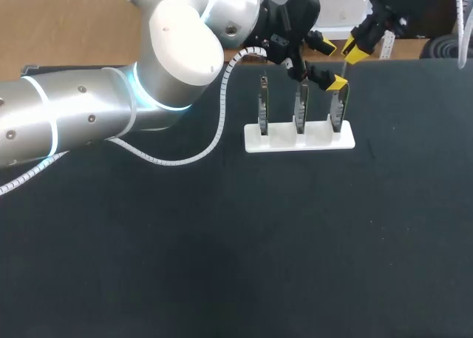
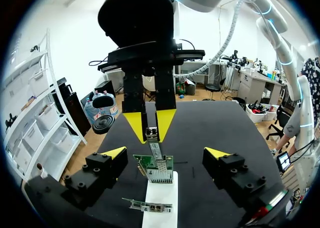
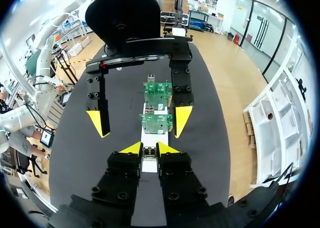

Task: Pick up the optical module with the left hand, and insert it into the network port with the right hand.

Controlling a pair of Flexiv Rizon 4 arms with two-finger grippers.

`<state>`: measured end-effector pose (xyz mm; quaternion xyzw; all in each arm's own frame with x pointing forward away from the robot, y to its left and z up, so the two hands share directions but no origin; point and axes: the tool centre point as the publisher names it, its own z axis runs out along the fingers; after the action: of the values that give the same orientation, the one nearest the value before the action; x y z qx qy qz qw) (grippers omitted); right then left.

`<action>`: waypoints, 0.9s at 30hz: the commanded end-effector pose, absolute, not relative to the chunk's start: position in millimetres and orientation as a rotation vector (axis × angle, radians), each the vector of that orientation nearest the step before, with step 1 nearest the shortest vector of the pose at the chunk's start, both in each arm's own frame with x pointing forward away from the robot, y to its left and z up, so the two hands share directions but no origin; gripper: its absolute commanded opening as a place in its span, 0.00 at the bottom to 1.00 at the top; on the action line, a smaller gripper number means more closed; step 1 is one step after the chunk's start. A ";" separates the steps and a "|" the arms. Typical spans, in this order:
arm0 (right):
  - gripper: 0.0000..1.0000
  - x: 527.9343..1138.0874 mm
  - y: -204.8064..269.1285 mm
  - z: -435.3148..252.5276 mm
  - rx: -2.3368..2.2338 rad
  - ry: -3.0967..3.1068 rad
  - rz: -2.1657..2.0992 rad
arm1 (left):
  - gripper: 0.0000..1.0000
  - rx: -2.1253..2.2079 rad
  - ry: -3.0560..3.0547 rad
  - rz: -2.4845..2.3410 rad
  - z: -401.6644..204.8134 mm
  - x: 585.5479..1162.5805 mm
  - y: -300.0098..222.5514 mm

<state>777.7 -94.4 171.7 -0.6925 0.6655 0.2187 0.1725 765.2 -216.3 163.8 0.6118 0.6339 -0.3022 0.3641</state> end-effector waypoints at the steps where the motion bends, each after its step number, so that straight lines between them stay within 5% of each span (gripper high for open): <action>1: 0.00 776.2 -94.6 170.9 -1.959 1.891 0.618 | 1.00 1.574 1.630 -0.775 163.8 764.0 -215.3; 27: 0.00 772.9 -97.3 172.1 -1.953 1.897 0.603 | 1.00 1.574 1.630 -0.775 163.8 764.0 -215.3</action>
<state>777.6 -97.2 172.4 -0.6902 0.6686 0.2169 0.1719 765.2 -216.3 163.8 0.6118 0.6339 -0.3022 0.3641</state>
